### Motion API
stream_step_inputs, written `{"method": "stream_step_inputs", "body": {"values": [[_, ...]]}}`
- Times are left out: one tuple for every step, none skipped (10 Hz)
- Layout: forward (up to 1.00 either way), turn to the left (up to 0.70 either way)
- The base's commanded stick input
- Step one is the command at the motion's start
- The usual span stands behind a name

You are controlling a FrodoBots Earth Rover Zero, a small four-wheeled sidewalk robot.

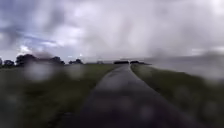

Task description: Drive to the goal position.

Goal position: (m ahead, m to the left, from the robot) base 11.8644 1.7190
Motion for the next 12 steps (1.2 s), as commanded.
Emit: {"method": "stream_step_inputs", "body": {"values": [[0.7,0.0],[0.7,-0.35],[0.7,-0.35],[0.7,-0.31],[0.7,-0.16],[0.7,-0.01],[0.7,0.0],[0.7,0.0],[0.7,0.0],[0.7,0.0],[0.7,0.0],[0.7,0.0]]}}
